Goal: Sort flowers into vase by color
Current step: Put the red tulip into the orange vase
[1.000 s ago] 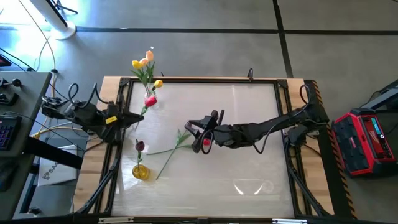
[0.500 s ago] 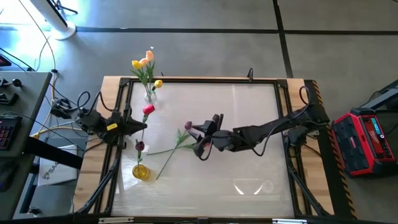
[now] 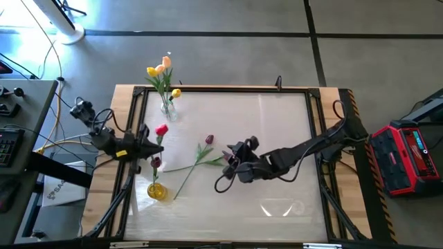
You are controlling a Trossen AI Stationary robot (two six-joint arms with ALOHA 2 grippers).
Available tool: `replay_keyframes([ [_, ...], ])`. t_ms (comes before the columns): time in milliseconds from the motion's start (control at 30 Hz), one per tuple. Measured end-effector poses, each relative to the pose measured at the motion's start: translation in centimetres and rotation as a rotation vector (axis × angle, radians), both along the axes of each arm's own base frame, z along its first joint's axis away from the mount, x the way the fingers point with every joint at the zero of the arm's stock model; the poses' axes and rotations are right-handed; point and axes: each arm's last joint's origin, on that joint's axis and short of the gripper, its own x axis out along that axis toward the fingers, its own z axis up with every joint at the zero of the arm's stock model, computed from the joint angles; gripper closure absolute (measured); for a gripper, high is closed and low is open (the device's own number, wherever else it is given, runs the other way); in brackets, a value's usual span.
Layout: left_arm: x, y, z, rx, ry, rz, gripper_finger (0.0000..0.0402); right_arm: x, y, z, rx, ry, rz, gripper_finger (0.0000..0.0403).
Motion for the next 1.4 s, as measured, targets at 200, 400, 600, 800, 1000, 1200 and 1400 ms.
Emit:
replay_keyframes([
  [200, -0.8, -0.8, 1.0, 0.053, -0.094, -0.15, 0.0401, -0.3, 0.5, -0.1, 0.008, -0.012, -0.023, 0.0281],
  [400, -1.5, -1.6, 1.3, 0.06, -0.136, -0.357, 0.0401, -0.5, 0.8, -0.1, 0.025, -0.026, -0.028, 0.0281],
  [600, -1.9, -2.0, 1.5, 0.017, -0.156, -0.447, 0.0401, -0.5, 0.8, -0.1, 0.033, -0.035, -0.037, 0.0281],
  [800, -2.4, -2.3, 2.0, -0.021, -0.201, -0.563, 0.0401, -0.5, 0.8, -0.1, 0.027, -0.038, -0.046, 0.0281],
  [1000, -2.3, -2.5, 1.7, -0.022, -0.203, -0.578, 0.0401, -0.4, 0.6, 0.0, 0.02, -0.042, -0.058, 0.0281],
  [1200, -2.1, -2.9, 0.3, -0.07, -0.212, -0.586, 0.0401, -0.4, 0.5, 0.0, 0.021, -0.042, -0.06, 0.0281],
  [1400, -2.0, -3.3, -1.1, -0.072, -0.229, -0.605, 0.0401, -0.4, 0.5, 0.0, 0.021, -0.042, -0.058, 0.0281],
])
